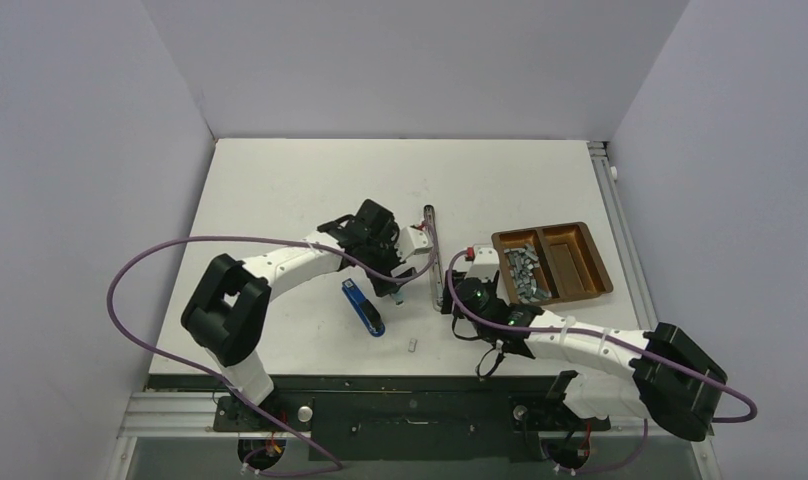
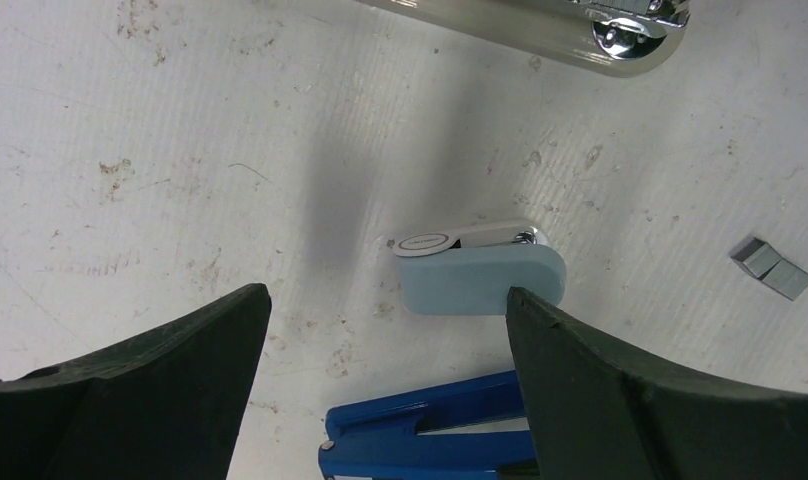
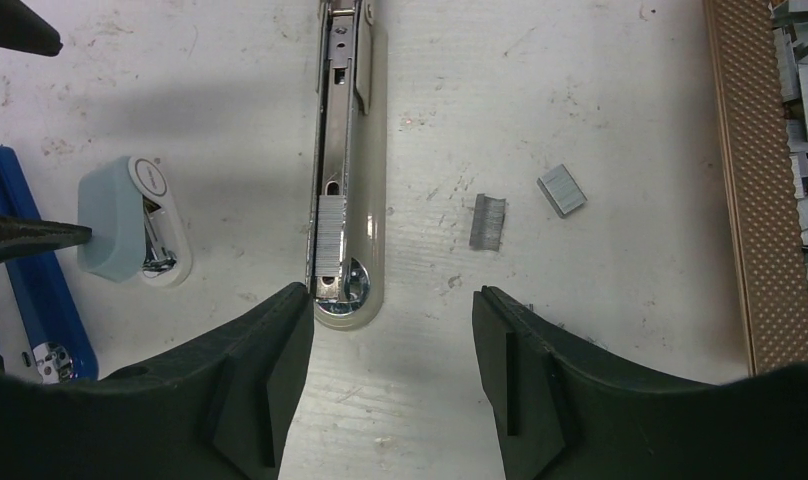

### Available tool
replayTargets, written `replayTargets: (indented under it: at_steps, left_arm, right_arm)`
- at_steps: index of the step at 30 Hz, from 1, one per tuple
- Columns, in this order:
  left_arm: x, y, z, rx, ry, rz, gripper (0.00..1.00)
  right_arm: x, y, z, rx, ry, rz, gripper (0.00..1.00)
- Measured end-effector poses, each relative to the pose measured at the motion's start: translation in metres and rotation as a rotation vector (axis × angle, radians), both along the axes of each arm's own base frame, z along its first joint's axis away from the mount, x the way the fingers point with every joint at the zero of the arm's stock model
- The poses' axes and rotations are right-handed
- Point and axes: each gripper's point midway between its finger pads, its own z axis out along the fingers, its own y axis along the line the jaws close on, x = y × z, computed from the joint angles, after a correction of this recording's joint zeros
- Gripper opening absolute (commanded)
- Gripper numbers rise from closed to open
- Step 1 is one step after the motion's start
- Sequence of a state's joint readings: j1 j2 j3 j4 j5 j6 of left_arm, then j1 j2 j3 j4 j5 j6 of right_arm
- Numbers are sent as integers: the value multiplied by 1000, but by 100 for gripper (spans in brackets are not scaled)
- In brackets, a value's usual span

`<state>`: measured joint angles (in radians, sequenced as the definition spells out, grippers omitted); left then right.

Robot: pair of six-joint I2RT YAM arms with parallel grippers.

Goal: Load the staples into the stapler
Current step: Close the stapler at the center of the board.

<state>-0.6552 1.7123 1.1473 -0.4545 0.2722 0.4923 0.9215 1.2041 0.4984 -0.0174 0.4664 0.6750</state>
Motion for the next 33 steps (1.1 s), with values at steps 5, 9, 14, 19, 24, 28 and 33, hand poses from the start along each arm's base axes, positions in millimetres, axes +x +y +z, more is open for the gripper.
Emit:
replayTargets:
  at_steps: [5,9,14,19,24,28,33]
  left_arm:
    - [0,-2,-4,25,-41,-26,86]
    - [3,-5,-3,38,-79,-43,86]
    - [7,-3,-2,50,-98,-34,88]
    - [15,-2,12,48,-107,-12,92]
    - [33,4,50,-11,-115,55,94]
    - [54,17,91,-91,-144,135,96]
    - [72,36,115,-144,-152,217,97]
  right_arm:
    - [2,-3,-2,9,9,-16,60]
    - [1,-3,-3,16,14,-14,63]
    - [2,2,-3,27,14,-5,67]
    - [5,5,-20,-17,40,10,67]
    - [16,13,-30,-51,55,21,66]
    - [26,21,-31,-61,46,35,61]
    - [36,33,-38,-84,45,60,50]
